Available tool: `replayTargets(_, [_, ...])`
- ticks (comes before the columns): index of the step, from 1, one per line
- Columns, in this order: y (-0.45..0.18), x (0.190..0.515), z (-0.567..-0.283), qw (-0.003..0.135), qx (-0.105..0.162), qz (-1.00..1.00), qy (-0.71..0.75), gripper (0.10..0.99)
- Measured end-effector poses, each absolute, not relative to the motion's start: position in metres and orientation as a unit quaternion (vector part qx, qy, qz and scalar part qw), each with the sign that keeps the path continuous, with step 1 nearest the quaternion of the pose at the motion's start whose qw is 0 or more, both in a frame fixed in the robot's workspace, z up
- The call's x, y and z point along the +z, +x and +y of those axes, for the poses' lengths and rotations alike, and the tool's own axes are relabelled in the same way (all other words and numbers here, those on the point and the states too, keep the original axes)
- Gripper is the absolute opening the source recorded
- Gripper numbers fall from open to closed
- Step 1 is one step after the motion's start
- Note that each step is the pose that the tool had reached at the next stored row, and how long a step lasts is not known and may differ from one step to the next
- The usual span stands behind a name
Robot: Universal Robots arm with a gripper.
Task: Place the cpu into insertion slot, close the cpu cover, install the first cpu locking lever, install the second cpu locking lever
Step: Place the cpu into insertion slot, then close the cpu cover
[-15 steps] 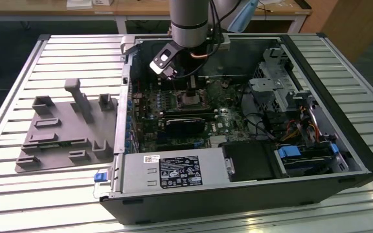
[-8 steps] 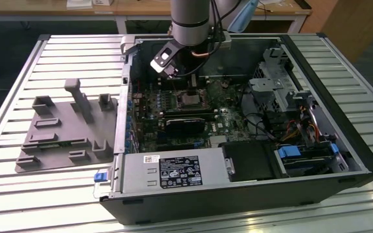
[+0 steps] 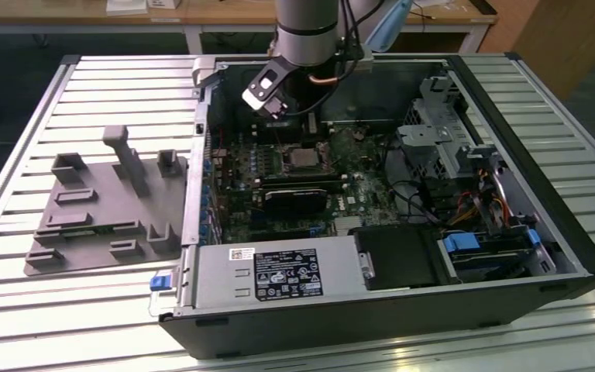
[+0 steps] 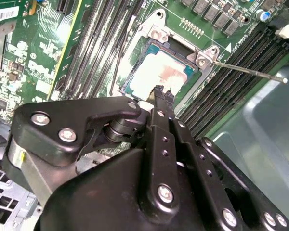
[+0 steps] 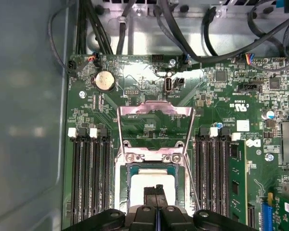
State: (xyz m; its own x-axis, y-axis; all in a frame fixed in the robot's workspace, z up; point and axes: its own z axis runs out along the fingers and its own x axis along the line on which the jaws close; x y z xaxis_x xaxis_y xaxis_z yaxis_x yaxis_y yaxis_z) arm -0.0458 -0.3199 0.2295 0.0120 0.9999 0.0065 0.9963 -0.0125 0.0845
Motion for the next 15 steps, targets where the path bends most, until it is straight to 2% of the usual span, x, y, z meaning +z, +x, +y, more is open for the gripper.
replayTargets(8, [-0.046,0.248,-0.32,0.028,0.032,0.702,0.711,0.102])
replayTargets(15, [-0.046,0.25,-0.32,0.028,0.032,0.702,0.711,0.102])
